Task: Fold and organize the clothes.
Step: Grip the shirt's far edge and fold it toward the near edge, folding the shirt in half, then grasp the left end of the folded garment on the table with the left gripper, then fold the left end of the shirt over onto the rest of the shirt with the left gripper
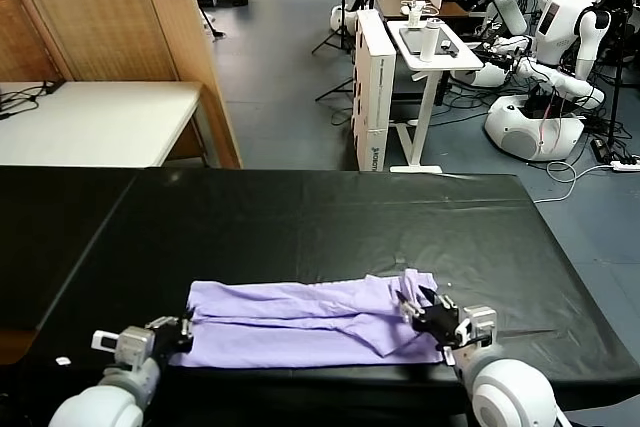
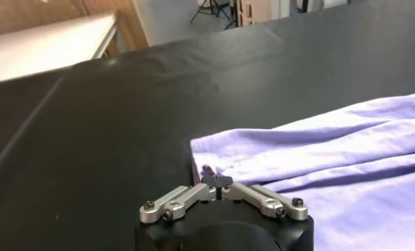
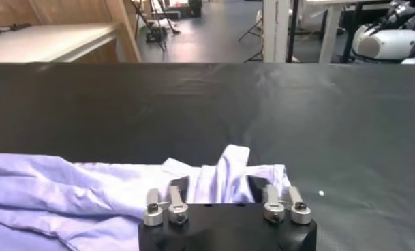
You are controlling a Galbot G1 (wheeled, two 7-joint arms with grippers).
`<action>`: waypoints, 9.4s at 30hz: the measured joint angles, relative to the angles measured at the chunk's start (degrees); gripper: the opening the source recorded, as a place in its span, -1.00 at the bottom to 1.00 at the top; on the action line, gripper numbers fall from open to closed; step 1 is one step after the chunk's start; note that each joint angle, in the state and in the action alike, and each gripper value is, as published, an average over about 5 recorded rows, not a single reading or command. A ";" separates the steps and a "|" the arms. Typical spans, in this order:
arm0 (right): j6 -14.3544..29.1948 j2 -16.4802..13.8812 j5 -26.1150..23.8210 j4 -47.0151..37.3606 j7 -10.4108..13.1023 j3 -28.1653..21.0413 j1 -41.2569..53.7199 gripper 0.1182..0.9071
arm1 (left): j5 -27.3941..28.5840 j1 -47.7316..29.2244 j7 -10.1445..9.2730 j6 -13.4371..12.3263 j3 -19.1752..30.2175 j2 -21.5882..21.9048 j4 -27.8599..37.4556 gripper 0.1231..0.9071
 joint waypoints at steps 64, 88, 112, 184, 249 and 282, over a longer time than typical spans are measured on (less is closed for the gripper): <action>0.89 1.64 -0.26 12.88 0.28 6.67 -9.74 1.00 | -8.25 -2.78 -5.90 -3.79 -3.01 -0.59 6.43 -0.94; 0.74 2.41 -0.34 13.54 0.27 6.53 -10.93 1.00 | -4.37 -4.63 -5.81 -5.81 -2.85 -0.32 10.61 0.99; 0.69 2.58 -0.76 14.33 0.30 6.75 -11.61 1.00 | -14.14 -4.58 -6.03 -0.16 -2.97 -0.09 9.41 -0.34; 0.97 8.27 -4.13 13.39 0.60 9.08 -16.03 1.00 | -14.31 -15.71 -6.03 -4.34 29.11 3.34 1.36 -0.90; 1.15 8.71 -4.42 13.80 0.25 7.61 -16.54 1.00 | -29.26 -5.22 -10.10 -0.01 19.39 3.14 -4.12 0.57; 1.16 9.11 -4.66 13.87 0.26 7.82 -16.55 1.00 | -16.18 -6.24 7.39 -17.66 31.32 3.28 -4.80 0.81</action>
